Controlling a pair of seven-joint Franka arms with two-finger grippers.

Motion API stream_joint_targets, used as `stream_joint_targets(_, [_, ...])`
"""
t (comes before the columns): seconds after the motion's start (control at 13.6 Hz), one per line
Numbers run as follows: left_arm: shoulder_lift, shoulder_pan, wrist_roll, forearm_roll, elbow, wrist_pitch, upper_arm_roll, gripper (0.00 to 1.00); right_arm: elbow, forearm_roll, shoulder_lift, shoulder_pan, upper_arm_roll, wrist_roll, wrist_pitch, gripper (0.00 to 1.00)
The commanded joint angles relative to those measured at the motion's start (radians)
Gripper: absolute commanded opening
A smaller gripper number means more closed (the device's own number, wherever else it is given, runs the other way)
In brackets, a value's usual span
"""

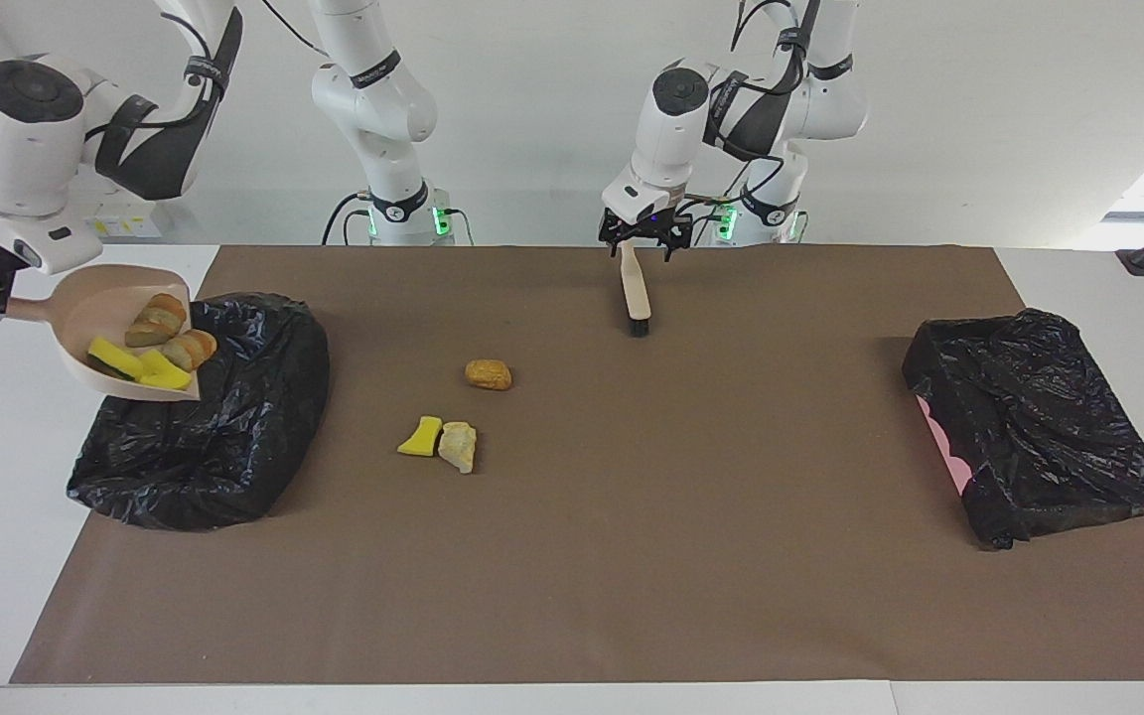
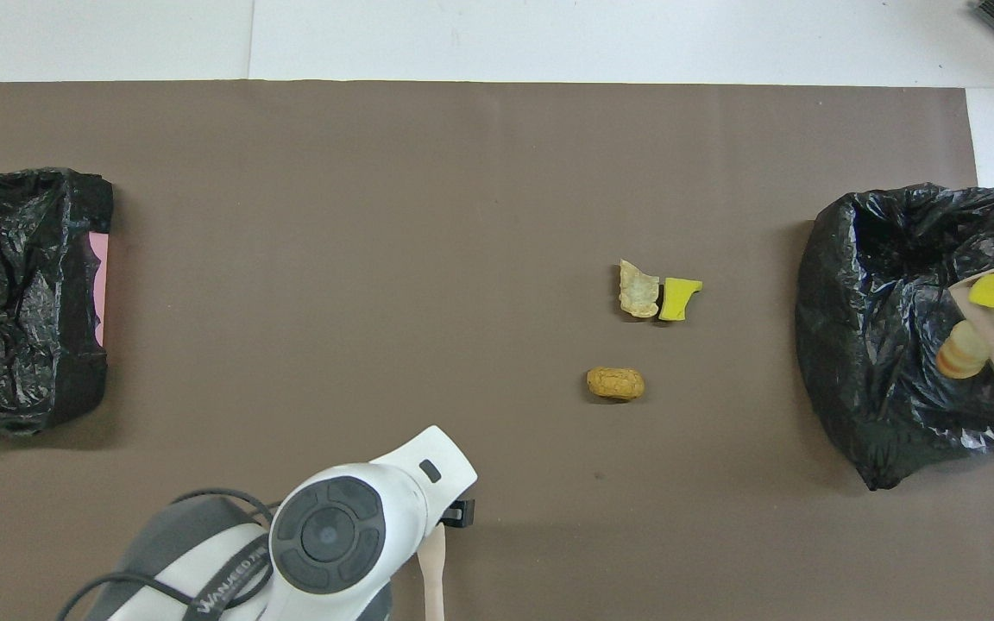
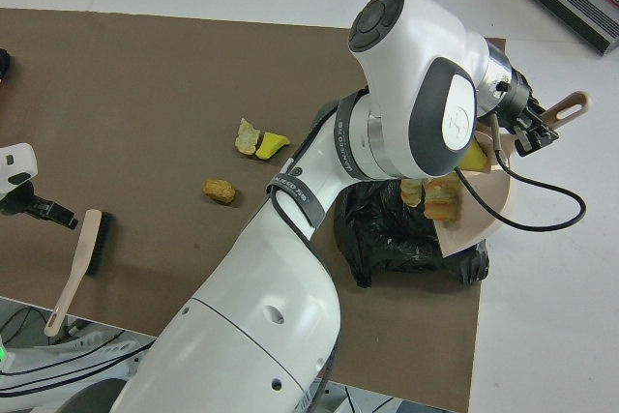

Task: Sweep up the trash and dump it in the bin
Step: 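Tip the dustpan into the bag while the left gripper drops the brush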

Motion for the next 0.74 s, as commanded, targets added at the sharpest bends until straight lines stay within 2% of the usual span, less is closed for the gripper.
stream_joint_targets(0.0, [0.116,-0.016,0.092,0.116,0.166,-0.021,0.138,1.0,-0.093,-0.026,-0.06,-0.018,0.002,0.017,0.056,0.0])
stream_joint_targets(0.07, [0.134,-0.015,0.146,0.118,0.216,-0.021,0.186,1.0,-0.135,-0.033,-0.085,-0.009,0.002,0.083,0.059,0.0])
stream_joint_targets(0.22, [0.159,-0.016,0.23,0.124,0.334,-0.051,0.296,1.0,-0.19,-0.134,-0.123,0.037,0.002,0.211,0.058,0.0])
stream_joint_targets(0.66, [0.185,-0.015,0.475,0.186,0.625,-0.309,0.496,1.0,-0.19,-0.198,-0.189,-0.012,-0.001,0.194,0.098,0.0])
